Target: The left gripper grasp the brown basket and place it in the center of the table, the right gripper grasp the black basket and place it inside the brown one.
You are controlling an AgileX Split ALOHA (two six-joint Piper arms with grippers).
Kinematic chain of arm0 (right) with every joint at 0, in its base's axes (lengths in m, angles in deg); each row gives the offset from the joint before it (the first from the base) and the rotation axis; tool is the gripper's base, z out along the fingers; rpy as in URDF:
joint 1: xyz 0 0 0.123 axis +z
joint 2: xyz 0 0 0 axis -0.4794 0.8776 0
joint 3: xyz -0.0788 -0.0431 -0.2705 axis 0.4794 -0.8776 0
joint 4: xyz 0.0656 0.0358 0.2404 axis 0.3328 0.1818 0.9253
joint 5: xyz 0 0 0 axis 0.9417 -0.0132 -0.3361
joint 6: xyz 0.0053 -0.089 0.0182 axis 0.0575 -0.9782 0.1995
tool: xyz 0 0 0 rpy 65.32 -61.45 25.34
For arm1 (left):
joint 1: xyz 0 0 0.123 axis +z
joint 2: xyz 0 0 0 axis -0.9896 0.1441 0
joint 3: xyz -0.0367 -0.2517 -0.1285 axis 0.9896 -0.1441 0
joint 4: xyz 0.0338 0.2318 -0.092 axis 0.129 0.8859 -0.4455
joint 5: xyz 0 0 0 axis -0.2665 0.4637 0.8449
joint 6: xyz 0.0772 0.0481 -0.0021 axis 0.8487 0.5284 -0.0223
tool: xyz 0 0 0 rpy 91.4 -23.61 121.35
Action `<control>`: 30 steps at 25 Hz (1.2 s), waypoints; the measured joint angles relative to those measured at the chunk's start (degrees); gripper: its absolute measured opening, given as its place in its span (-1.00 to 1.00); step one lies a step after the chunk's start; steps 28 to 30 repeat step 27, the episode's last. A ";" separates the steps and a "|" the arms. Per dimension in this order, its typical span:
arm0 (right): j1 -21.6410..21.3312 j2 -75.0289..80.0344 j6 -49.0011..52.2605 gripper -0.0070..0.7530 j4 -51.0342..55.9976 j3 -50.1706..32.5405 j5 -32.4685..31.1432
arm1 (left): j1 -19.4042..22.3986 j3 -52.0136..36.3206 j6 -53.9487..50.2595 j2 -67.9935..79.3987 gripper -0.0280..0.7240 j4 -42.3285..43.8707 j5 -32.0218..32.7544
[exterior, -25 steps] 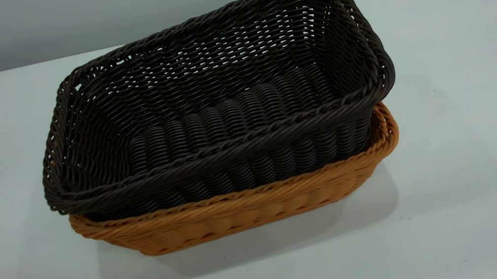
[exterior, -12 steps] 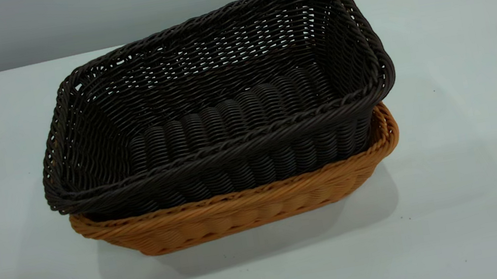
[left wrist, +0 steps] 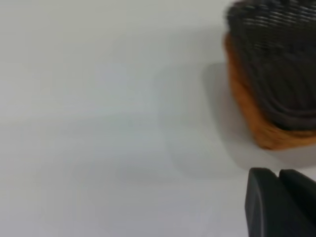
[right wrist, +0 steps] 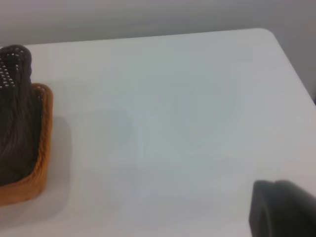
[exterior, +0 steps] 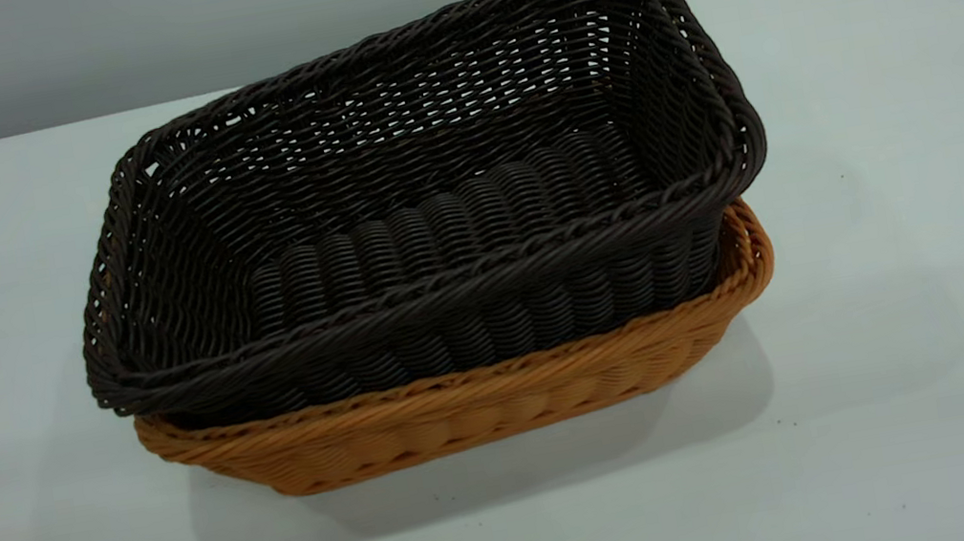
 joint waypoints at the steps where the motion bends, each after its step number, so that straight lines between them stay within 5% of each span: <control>1: 0.14 -0.07 0.00 -0.98 0.00 0.03 -0.09 | 1.28 0.00 -0.07 -0.18 -0.77 0.00 0.00; 30: 0.14 -0.07 0.05 -0.98 0.00 0.03 -0.04 | 2.34 0.11 -0.10 -1.40 -0.77 0.00 0.14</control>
